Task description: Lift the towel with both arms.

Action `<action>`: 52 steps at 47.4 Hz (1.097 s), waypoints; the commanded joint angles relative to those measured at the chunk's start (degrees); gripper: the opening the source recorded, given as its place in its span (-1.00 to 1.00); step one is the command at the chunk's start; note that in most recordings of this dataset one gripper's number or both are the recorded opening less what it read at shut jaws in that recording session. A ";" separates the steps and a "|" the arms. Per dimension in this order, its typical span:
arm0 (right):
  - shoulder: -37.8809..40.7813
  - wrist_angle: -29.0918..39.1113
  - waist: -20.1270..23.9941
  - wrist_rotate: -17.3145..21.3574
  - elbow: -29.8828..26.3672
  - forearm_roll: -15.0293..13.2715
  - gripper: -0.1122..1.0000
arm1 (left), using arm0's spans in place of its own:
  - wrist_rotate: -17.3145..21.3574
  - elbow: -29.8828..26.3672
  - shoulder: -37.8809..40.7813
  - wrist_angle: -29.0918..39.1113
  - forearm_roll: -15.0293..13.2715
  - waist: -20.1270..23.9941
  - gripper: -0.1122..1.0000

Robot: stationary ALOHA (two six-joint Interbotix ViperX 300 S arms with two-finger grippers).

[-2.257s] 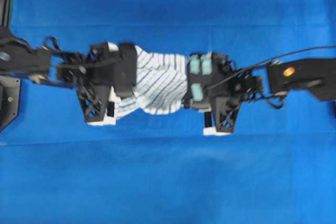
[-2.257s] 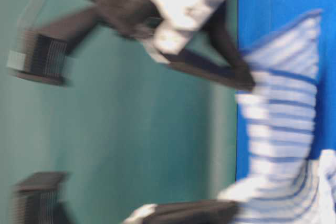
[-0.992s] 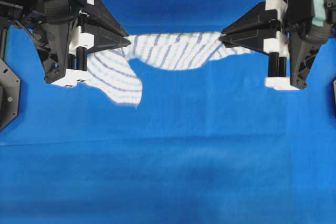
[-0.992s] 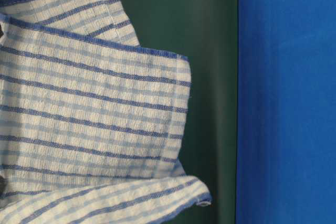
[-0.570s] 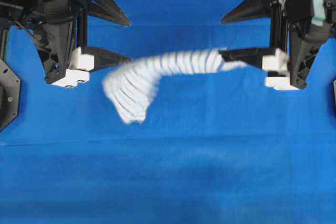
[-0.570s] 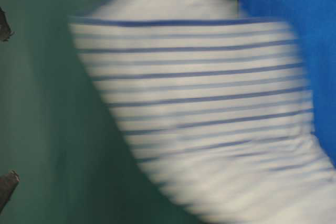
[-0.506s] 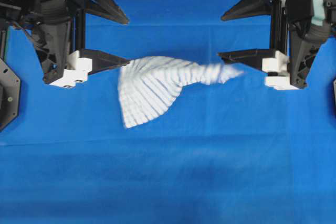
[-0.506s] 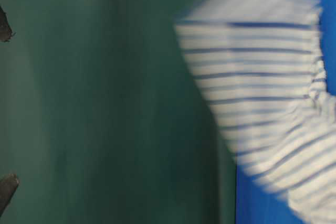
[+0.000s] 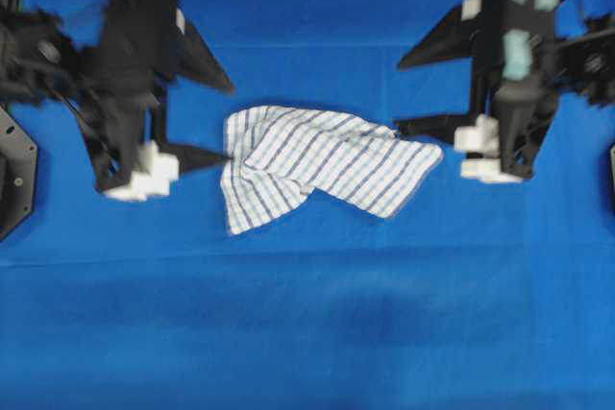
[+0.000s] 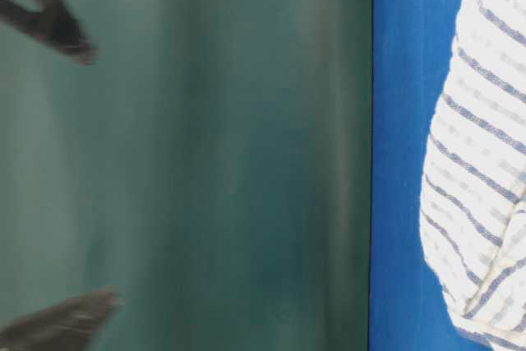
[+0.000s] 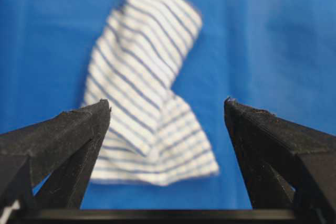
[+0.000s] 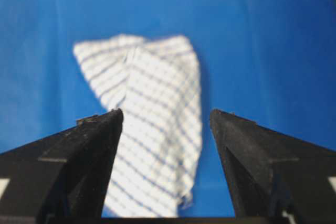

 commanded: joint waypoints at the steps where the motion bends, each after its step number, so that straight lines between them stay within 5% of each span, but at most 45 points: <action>1: 0.97 -2.29 0.70 1.14 1.41 0.26 0.40 | -1.14 2.11 0.79 -3.60 -0.18 -0.88 0.87; 25: 13.62 -18.37 1.49 9.23 13.97 0.26 0.40 | -3.34 14.68 12.74 -23.91 -0.26 -5.36 0.87; 52: 31.11 -31.55 2.90 11.78 14.59 0.35 0.40 | -3.25 18.28 29.71 -37.71 -0.35 -7.47 0.87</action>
